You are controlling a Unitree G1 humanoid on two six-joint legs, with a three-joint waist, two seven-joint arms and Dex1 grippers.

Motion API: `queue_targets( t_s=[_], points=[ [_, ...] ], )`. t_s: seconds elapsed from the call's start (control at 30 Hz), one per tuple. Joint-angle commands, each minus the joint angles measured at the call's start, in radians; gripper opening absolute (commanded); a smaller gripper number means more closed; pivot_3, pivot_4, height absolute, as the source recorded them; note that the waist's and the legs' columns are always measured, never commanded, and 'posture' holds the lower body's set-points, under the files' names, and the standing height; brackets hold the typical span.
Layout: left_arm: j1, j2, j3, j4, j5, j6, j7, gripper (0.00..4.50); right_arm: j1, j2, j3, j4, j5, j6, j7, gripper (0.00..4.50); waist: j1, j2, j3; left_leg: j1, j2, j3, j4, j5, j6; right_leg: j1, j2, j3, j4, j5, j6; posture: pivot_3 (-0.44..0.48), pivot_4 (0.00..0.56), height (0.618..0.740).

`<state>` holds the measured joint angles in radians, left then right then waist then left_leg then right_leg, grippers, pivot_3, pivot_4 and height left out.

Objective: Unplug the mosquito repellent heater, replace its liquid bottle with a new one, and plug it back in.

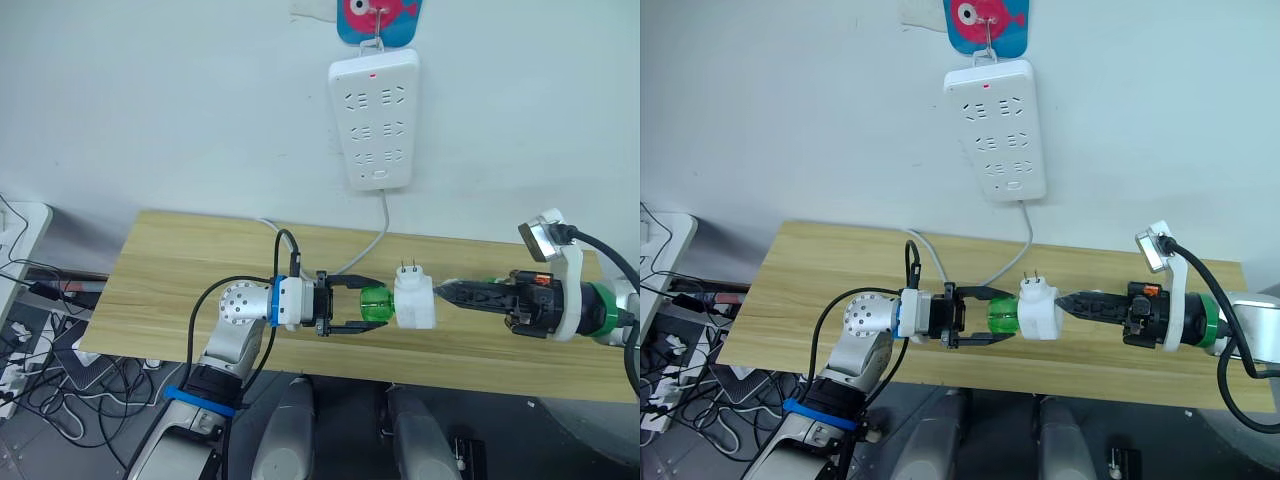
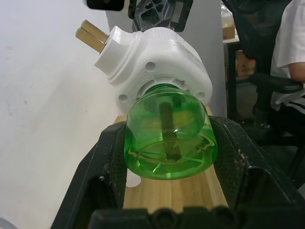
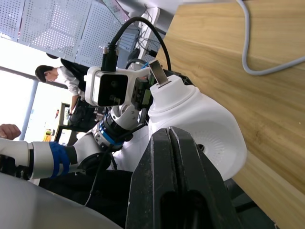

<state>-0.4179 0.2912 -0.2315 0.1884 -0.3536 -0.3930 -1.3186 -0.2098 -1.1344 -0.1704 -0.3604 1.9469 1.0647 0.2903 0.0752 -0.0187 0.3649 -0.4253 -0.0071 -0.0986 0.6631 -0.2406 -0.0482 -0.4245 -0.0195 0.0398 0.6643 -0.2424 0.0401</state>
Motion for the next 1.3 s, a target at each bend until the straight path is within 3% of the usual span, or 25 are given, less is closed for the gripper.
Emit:
queue_targets(
  t_s=[0.03, 0.87, 1.3],
  points=[
    [-0.002, -0.031, -0.031, -0.062, -0.024, -0.001, -0.006, 2.26, 0.005, 0.014, 0.029, -0.066, 0.025, -0.004, -0.013, 0.04, 0.000, 0.000, 0.000, 0.000, 0.000, 0.000, 0.000, 0.000, 0.000, 0.000, 0.000, 0.000, 0.000, 0.000, 0.000, 0.164, 0.338, 0.740],
    [0.001, -0.050, -0.026, -0.086, -0.035, 0.028, -0.026, 2.26, -0.015, 0.028, 0.129, -0.143, 0.025, -0.060, -0.057, 0.04, 0.000, 0.000, 0.000, 0.000, 0.000, 0.000, 0.000, 0.000, 0.000, 0.000, 0.000, 0.000, 0.000, 0.000, 0.000, 0.172, 0.335, 0.740],
    [0.009, -0.032, -0.007, -0.073, -0.043, 0.043, -0.035, 2.26, 0.106, -0.185, -0.077, -0.057, 0.025, 0.076, 0.167, 0.04, 0.002, 0.000, 0.000, 0.000, 0.000, 0.000, 0.000, 0.000, 0.000, 0.000, 0.000, 0.000, -0.001, 0.000, 0.000, 0.164, 0.334, 0.740]
  ],
)
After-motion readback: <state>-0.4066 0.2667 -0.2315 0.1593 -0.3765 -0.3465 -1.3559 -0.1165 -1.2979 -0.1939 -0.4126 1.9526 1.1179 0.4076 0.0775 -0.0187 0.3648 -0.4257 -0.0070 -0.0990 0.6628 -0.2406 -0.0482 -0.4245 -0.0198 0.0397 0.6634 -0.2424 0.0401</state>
